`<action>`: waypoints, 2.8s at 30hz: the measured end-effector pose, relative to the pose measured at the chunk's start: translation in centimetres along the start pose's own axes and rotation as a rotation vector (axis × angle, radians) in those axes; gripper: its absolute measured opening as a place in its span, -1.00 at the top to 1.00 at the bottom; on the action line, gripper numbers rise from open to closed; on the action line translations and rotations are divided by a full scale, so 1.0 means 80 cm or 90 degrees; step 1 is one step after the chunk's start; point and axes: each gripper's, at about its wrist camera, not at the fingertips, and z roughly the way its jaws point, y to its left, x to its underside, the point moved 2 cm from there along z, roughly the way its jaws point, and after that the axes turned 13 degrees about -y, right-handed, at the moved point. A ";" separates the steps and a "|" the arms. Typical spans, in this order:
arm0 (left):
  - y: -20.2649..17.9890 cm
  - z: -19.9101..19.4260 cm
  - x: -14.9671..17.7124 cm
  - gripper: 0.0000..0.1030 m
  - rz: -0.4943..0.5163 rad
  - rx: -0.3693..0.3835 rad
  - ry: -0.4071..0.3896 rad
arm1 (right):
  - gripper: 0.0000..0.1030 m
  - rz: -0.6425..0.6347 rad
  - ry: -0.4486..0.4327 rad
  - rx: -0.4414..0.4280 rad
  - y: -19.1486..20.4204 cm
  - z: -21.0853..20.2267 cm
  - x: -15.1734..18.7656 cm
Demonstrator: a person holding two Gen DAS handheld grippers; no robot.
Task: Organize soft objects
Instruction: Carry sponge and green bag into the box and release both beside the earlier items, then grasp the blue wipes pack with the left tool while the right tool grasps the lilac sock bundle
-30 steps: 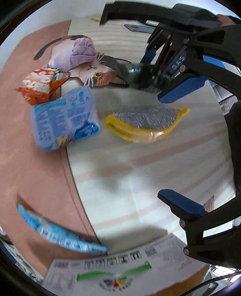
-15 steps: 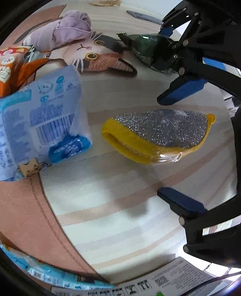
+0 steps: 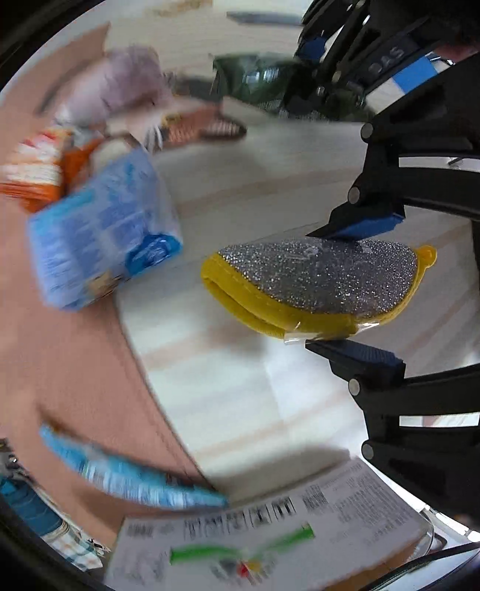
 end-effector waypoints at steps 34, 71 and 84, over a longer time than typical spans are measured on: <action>0.582 -0.059 -0.029 0.06 -0.242 -0.069 -0.018 | 0.31 -0.192 0.023 -0.107 0.581 0.003 0.056; 0.487 -0.248 0.127 -0.96 -0.273 -0.087 -0.238 | -1.00 -0.229 -0.135 -0.156 0.530 -0.196 0.110; 0.325 -0.296 0.040 -0.99 -0.148 -0.058 -0.285 | -1.00 -0.149 -0.189 -0.167 0.347 -0.232 0.058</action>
